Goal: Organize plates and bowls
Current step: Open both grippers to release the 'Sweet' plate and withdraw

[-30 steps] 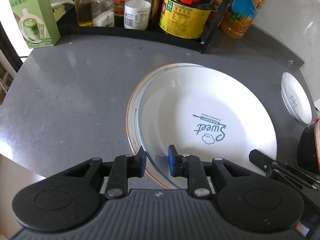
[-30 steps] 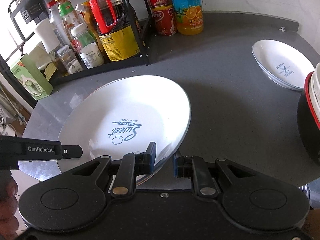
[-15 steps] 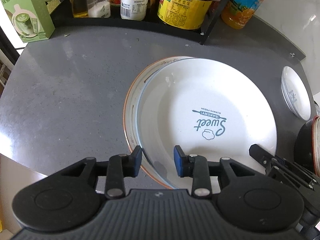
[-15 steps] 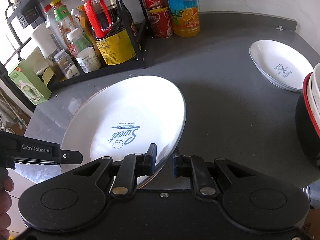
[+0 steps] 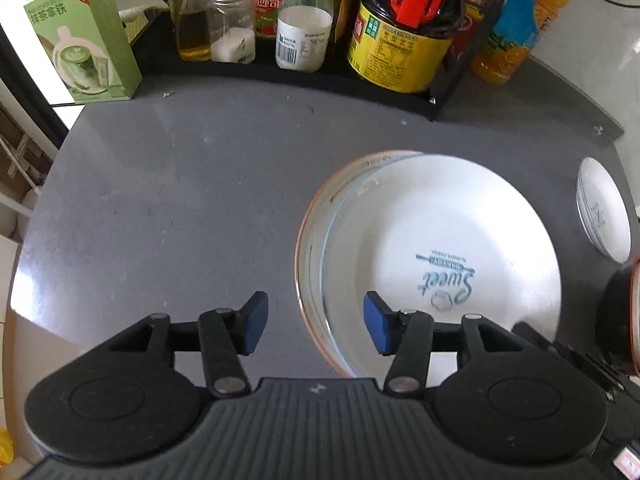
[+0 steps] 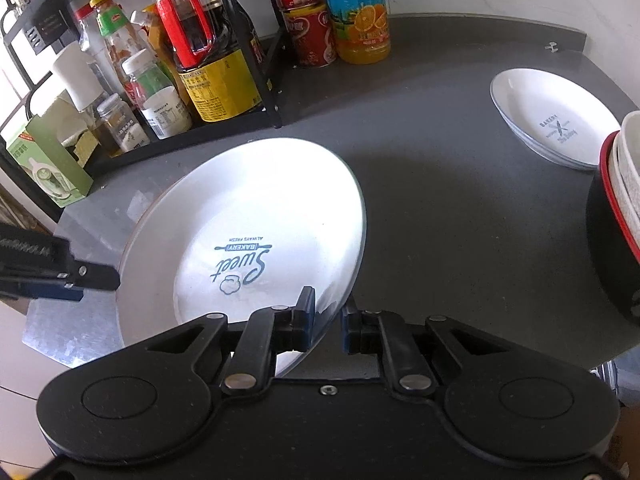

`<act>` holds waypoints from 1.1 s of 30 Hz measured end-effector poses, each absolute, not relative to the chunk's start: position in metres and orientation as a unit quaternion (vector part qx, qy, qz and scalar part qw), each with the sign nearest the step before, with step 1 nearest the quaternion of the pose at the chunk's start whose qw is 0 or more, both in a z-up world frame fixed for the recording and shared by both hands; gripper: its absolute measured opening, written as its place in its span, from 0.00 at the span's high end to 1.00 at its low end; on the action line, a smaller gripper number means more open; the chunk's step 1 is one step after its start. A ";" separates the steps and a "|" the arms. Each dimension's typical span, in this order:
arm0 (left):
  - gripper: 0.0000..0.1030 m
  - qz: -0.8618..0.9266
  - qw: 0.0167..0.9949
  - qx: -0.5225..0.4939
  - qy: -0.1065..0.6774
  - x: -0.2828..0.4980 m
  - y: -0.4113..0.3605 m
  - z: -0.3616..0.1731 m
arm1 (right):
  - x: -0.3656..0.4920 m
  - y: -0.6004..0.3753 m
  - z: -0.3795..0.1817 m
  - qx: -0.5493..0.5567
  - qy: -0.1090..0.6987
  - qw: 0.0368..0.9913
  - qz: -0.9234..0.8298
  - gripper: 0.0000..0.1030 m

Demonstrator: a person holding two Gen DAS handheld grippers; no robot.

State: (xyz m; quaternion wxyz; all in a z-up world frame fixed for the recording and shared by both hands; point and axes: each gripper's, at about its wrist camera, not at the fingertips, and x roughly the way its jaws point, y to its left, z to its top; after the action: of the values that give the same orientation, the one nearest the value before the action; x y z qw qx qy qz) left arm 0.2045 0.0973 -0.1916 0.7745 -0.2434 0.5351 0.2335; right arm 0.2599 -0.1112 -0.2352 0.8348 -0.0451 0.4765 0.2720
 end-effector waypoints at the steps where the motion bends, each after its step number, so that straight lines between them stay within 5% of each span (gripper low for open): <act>1: 0.50 0.234 0.775 -0.245 0.533 0.205 0.099 -0.196 | 0.260 -0.111 -0.236 -0.044 0.477 0.835 0.271 0.88; 33: 0.54 0.260 0.777 -0.209 0.534 0.218 0.112 -0.220 | 0.282 -0.106 -0.246 -0.010 0.510 0.823 0.250 0.73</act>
State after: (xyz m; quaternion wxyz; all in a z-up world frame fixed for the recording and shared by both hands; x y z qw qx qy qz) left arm 0.2179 0.1124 -0.2196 0.7773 -0.2087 0.5335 0.2599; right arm 0.2823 -0.1055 -0.2464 0.8231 -0.0101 0.5097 0.2502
